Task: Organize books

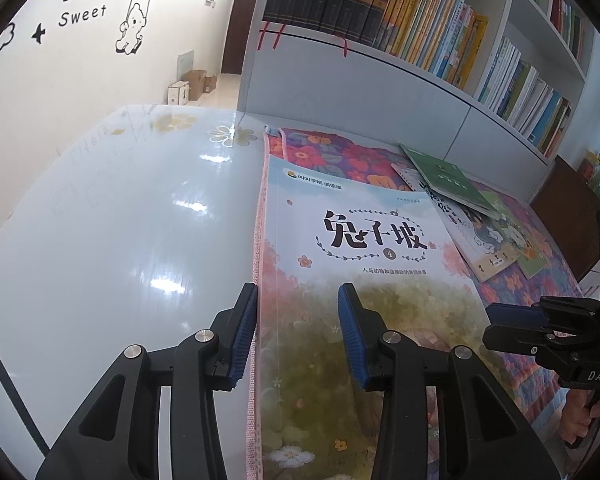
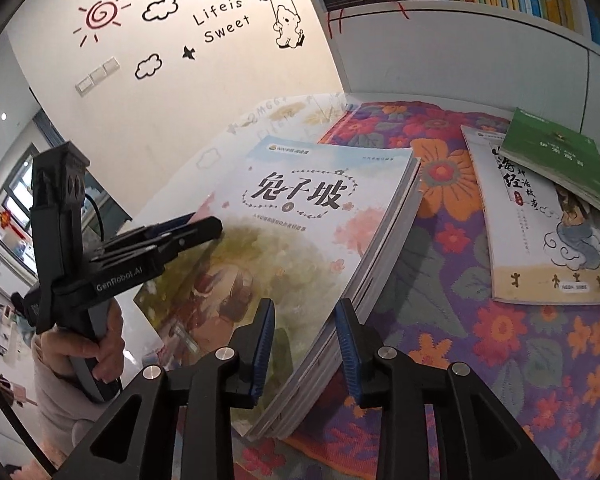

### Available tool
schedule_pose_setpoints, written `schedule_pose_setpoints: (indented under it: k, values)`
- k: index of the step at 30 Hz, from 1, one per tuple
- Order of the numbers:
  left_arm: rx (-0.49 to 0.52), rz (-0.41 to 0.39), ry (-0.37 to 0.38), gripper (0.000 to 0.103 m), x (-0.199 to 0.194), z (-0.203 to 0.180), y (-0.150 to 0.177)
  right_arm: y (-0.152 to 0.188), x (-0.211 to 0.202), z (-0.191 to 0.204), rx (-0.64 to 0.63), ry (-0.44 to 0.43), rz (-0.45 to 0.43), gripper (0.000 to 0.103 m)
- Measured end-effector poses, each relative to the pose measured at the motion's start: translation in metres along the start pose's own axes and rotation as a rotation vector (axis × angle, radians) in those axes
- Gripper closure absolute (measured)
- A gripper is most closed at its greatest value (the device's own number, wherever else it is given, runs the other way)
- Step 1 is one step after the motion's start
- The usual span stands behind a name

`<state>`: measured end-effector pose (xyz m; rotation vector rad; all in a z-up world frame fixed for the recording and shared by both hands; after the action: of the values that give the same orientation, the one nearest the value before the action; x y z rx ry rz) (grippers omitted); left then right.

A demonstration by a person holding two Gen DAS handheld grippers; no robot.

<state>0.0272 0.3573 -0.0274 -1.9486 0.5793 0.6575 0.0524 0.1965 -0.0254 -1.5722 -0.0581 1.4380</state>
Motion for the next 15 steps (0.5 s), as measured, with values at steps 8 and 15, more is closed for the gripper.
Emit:
schedule_pose_setpoints:
  k: [8, 15]
  values:
    - [-0.004, -0.002, 0.003, 0.065, -0.001, 0.000, 0.000, 0.007, 0.005, -0.009, 0.062, -0.024, 0.038, 0.073]
    - [-0.024, 0.006, 0.010, 0.063, -0.001, 0.003, 0.000, 0.007, 0.006, -0.014, 0.091, -0.041, 0.037, 0.069]
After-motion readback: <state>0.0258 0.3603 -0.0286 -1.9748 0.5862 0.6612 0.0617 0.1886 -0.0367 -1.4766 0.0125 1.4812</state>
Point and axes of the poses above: each gripper's, at about its wrist camera, not at the fingertips, and x roughly the way its jaws point, z to its left, y to its underside, the point moved 7 cm from there along x, roughly the way its jaws point, and after that the axes turned 11 degrees about -x, right-handed, at the moved point
